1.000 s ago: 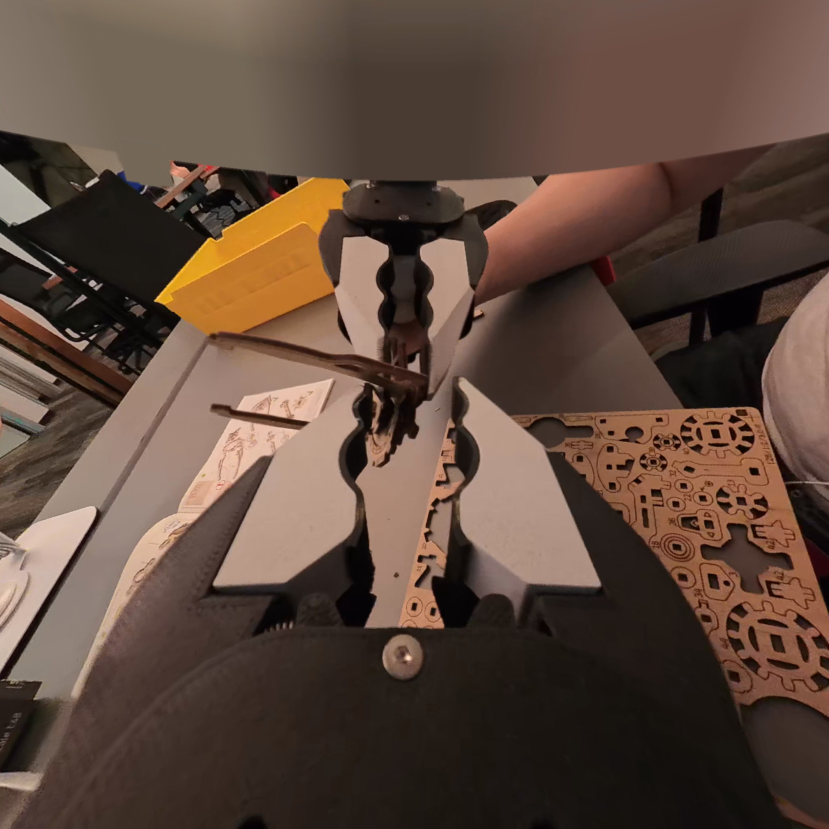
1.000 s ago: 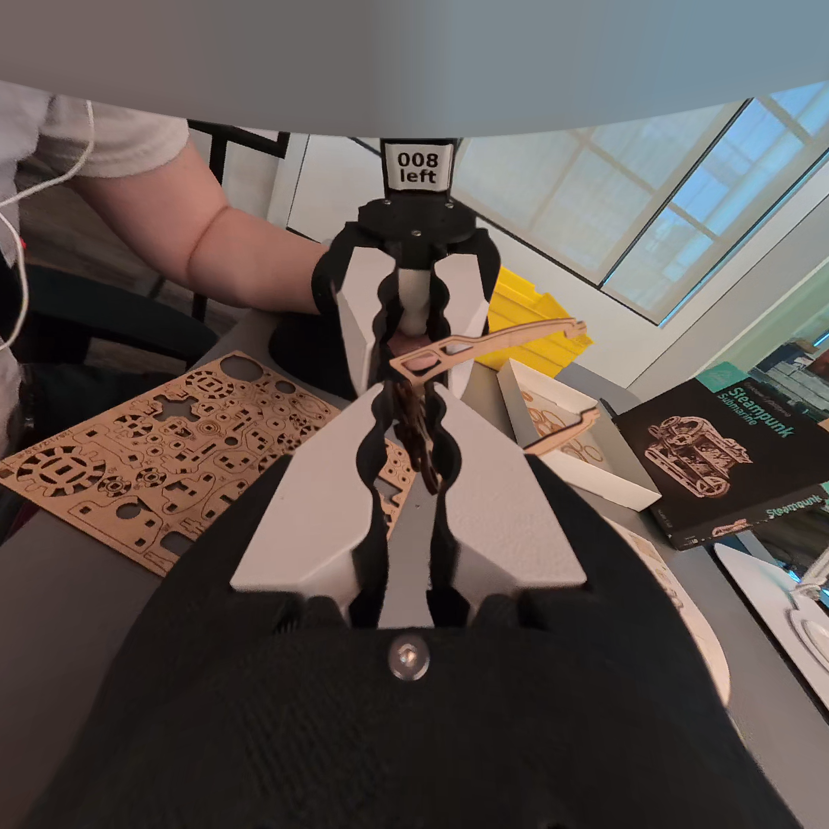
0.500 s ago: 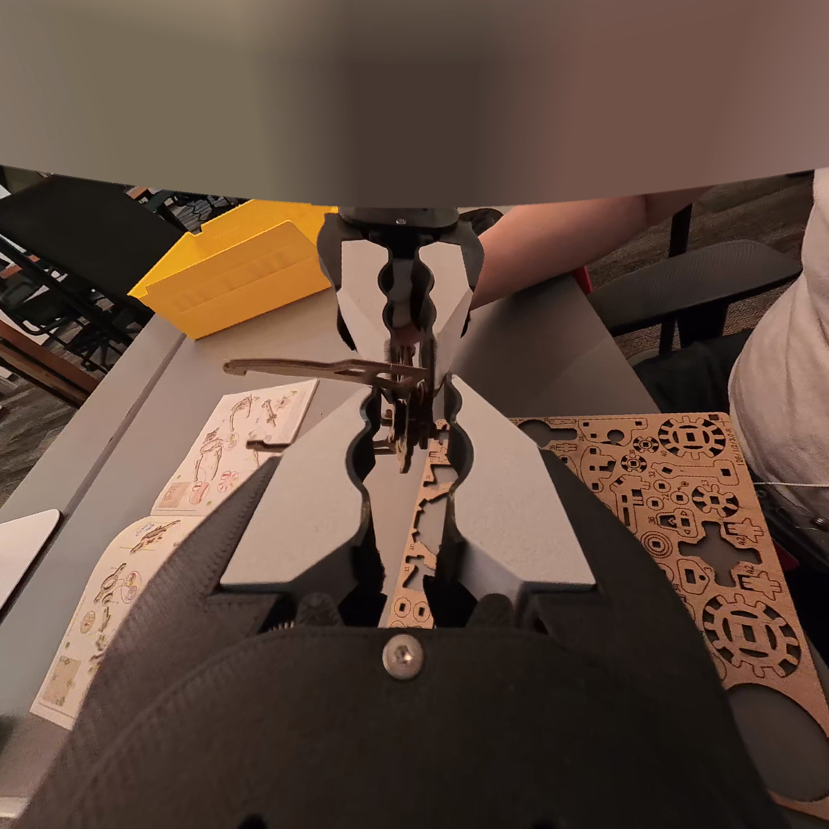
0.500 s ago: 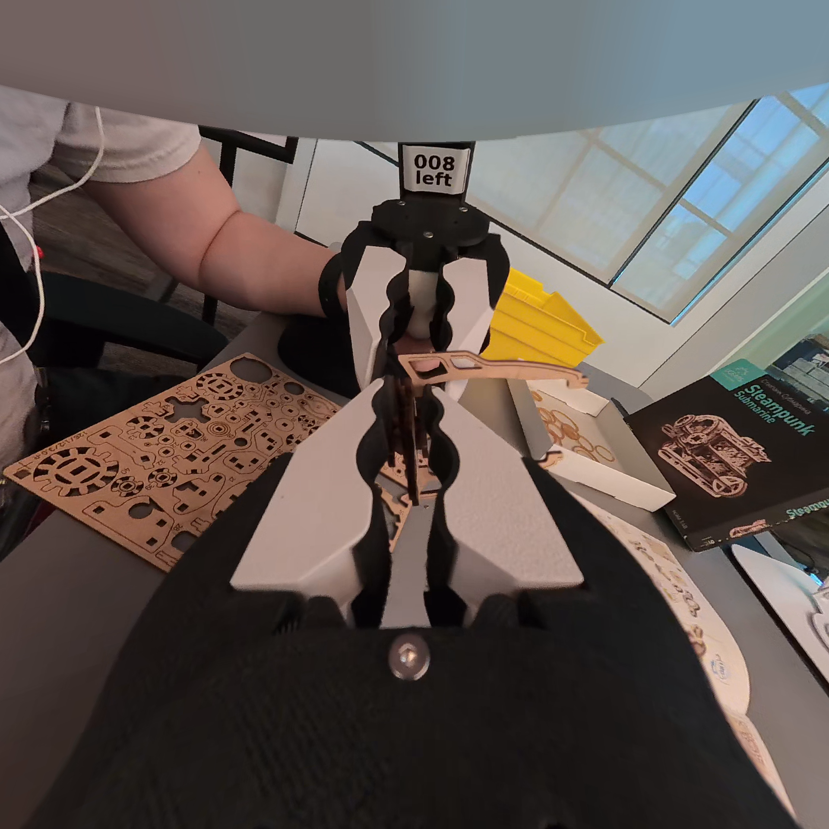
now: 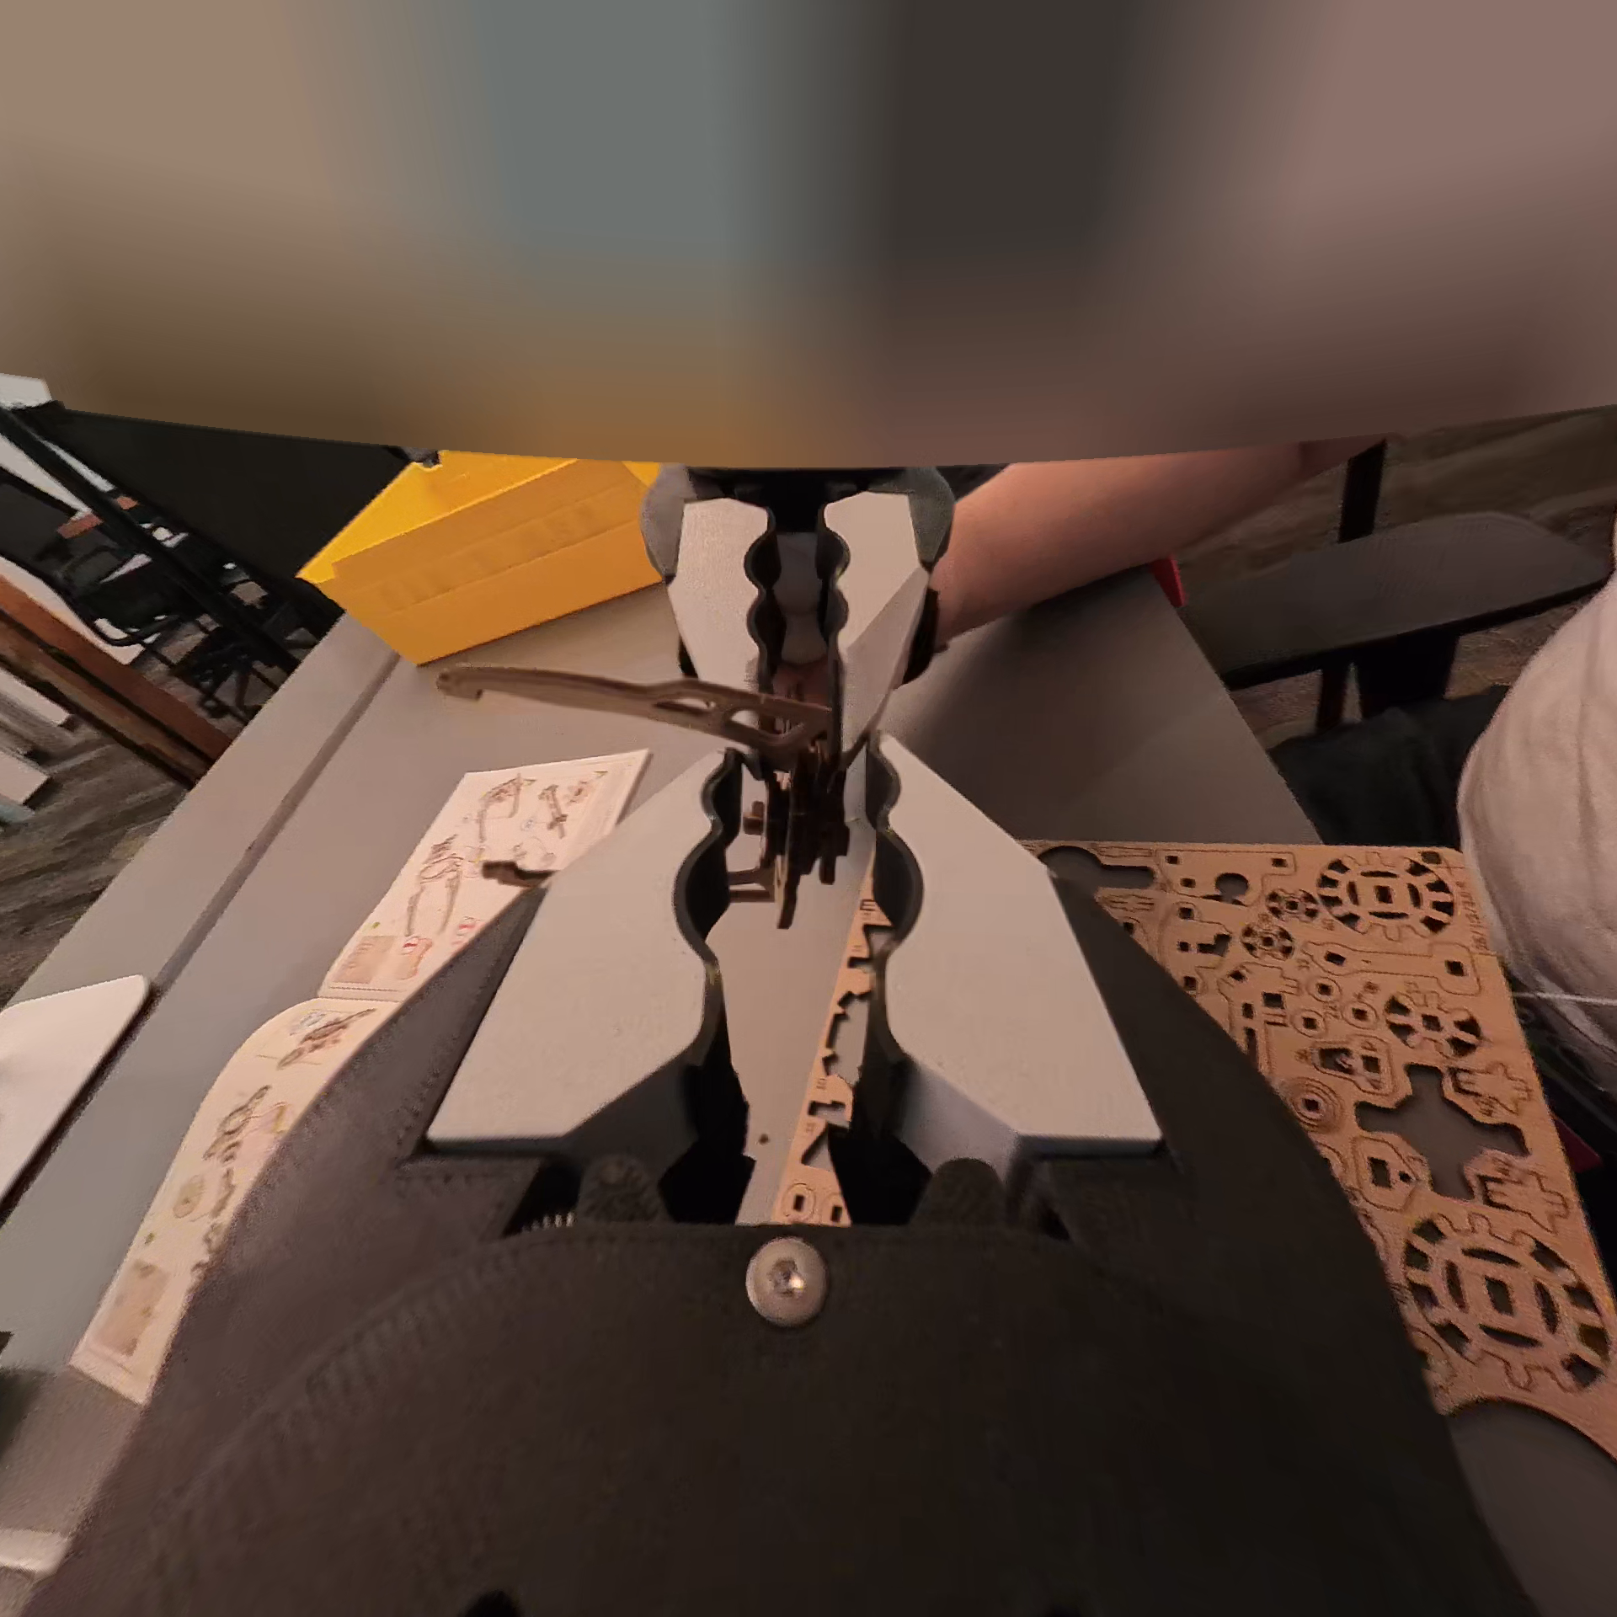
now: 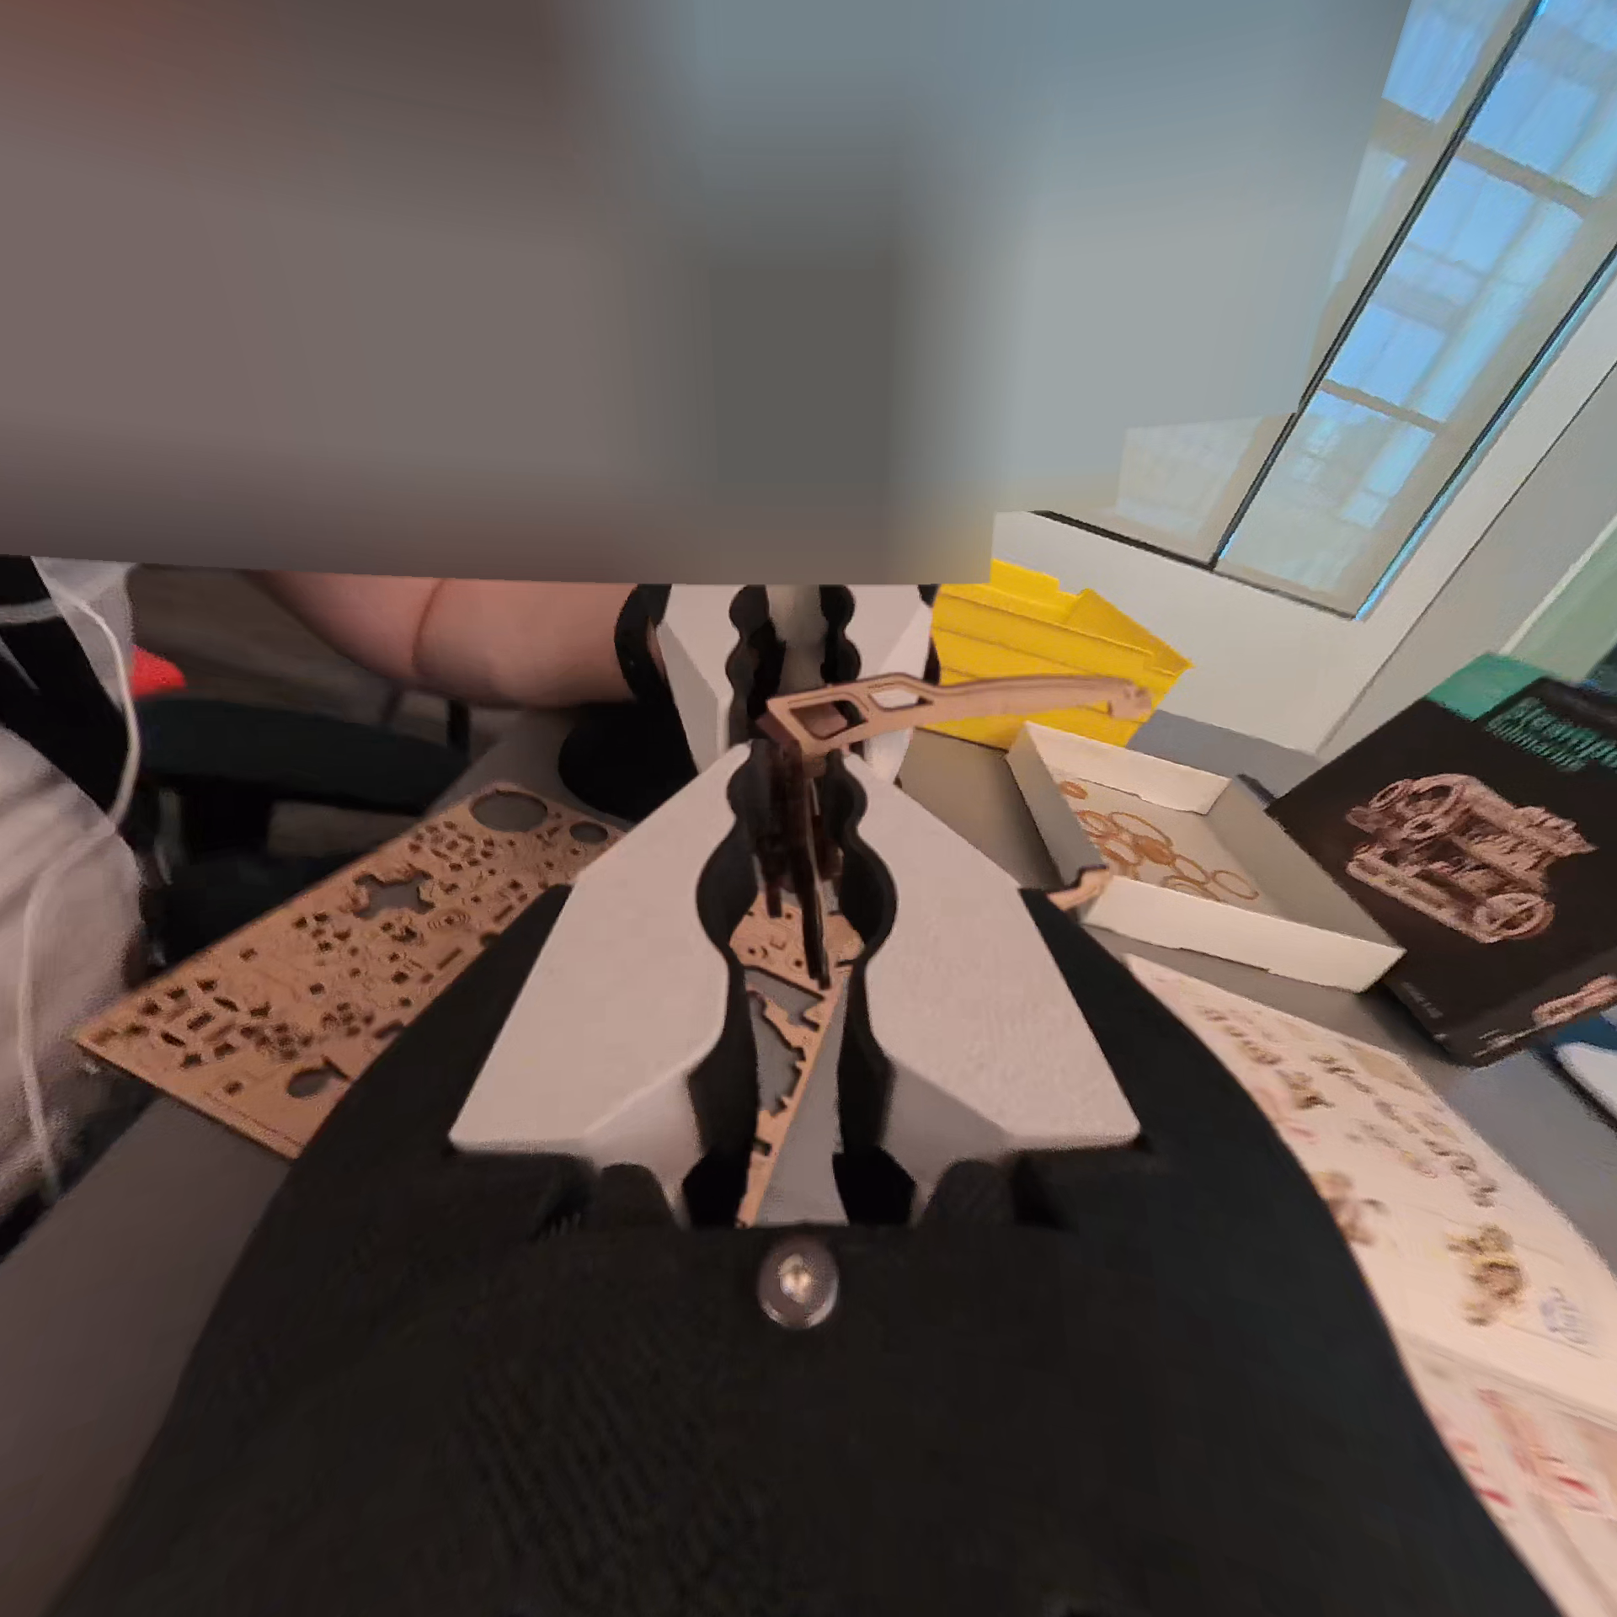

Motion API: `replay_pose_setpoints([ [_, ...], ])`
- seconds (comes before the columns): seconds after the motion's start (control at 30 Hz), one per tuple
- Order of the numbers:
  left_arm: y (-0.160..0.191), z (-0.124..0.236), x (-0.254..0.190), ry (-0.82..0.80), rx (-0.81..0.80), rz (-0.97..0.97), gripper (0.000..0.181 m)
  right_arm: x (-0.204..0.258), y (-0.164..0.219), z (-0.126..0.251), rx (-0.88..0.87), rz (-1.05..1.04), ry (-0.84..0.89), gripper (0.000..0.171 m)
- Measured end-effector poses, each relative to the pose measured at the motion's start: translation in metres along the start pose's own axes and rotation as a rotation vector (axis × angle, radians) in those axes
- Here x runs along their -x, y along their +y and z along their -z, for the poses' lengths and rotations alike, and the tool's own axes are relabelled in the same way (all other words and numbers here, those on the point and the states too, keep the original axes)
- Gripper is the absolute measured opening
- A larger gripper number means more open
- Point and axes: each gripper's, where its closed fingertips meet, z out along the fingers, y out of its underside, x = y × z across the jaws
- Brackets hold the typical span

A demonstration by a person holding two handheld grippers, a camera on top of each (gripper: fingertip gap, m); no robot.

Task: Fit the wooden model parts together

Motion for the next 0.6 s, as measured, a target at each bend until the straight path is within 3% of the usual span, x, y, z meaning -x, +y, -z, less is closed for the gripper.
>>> replay_pose_setpoints([
  [0.1, 0.0073, 0.0000, 0.0090, -0.064, 0.037, -0.037, 0.022, -0.0061, 0.0034, -0.0010, -0.040, -0.203, -0.051, 0.011],
  [0.2, 0.0076, 0.0017, 0.0088, -0.017, 0.024, 0.059, 0.017, -0.0059, 0.0021, 0.0001, -0.086, -0.309, -0.098, 0.011],
  [0.6, -0.0002, 0.0055, 0.0055, 0.114, -0.059, 0.295, 0.013, -0.0040, -0.0042, 0.0040, -0.126, -0.412, -0.185, 0.011],
])
